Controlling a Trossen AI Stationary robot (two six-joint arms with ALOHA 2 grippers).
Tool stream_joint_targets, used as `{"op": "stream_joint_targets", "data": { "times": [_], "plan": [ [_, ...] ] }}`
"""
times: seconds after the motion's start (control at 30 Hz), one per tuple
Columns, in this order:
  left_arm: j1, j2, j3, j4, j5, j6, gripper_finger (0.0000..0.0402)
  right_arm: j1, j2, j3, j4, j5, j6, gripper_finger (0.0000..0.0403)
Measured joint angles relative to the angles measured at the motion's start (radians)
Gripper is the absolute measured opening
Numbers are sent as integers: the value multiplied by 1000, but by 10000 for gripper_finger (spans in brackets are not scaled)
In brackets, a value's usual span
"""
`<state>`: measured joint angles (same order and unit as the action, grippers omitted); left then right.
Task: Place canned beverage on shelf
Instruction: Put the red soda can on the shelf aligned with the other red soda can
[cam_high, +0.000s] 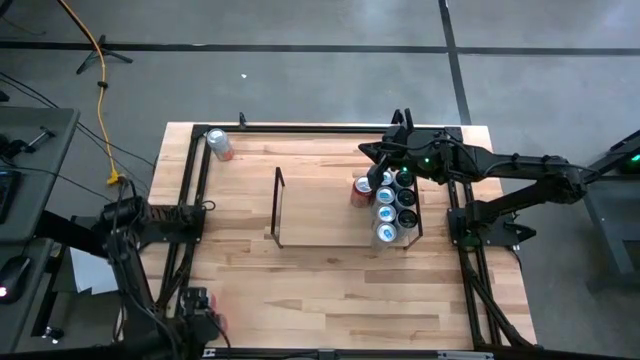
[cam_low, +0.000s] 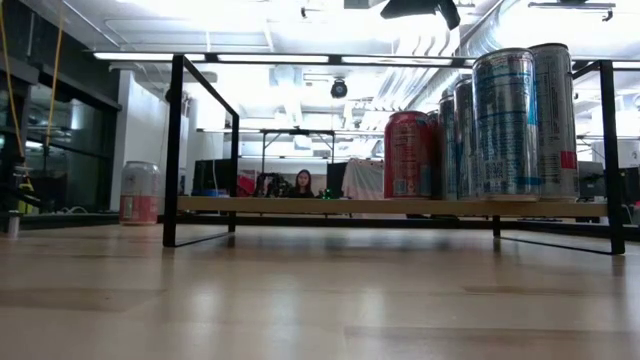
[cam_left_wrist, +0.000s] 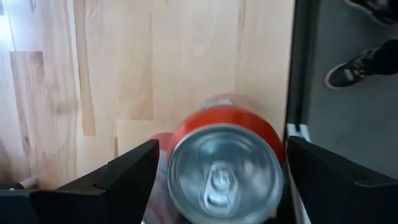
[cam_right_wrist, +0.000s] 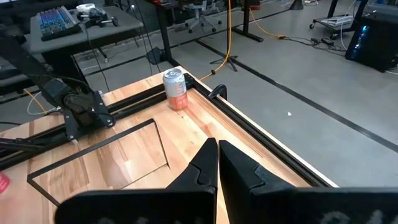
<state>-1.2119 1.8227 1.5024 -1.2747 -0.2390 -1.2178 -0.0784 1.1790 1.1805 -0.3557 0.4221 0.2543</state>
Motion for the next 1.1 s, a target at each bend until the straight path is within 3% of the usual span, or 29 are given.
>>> {"op": "stream_joint_targets", "data": {
  "times": [0.6, 0.77, 0.97, 1.1],
  "plan": [
    [3, 111, 0, 18, 53, -12, 294, 0, 0, 0, 0, -10, 19, 0],
    [3, 109, 1, 17, 66, -12, 245, 0, 0, 0, 0, -12, 18, 0],
    [23, 94, -2, 8, 78, 3, 245, 0, 0, 0, 0, -12, 16, 0],
    [66, -7, -3, -24, 74, 52, 245, 0, 0, 0, 0, -13, 18, 0]
  ]
}}
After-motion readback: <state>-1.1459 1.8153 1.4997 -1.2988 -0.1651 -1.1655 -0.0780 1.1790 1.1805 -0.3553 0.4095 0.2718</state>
